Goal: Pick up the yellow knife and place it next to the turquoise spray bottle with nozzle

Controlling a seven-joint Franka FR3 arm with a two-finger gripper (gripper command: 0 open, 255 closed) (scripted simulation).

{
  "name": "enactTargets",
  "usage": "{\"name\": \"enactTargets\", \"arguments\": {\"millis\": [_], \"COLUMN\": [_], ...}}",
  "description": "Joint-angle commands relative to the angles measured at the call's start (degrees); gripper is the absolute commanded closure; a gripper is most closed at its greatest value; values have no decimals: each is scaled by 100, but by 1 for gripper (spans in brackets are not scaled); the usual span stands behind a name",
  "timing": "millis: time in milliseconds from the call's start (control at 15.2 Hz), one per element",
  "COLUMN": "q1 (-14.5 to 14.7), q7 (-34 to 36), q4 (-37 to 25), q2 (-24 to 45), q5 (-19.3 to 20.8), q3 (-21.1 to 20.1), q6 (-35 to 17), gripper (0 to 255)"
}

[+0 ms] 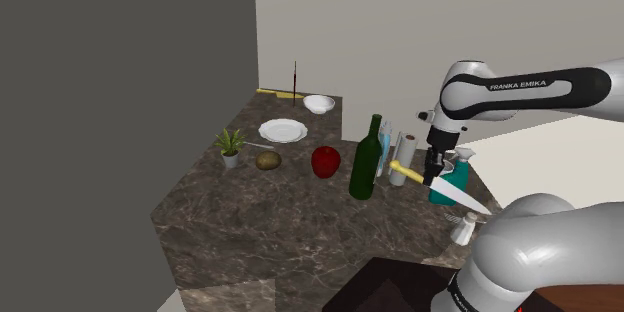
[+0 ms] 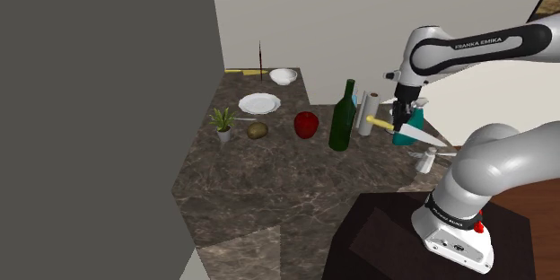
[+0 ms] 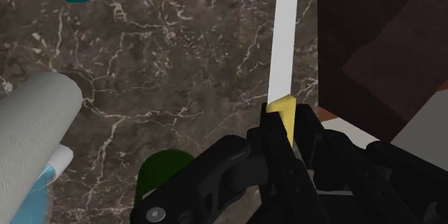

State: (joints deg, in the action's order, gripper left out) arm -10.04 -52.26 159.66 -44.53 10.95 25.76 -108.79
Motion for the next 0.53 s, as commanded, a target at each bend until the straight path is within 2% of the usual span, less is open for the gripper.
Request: {"name": "enactTargets", "arguments": {"millis": [0, 462], "q1": [0, 10], "q7": [-22, -100], "q4": [105, 452], "q2": [93, 459], "q5": [32, 137], "q3": [57, 259], "q6": [-199, -904], "gripper": [255, 255]}}
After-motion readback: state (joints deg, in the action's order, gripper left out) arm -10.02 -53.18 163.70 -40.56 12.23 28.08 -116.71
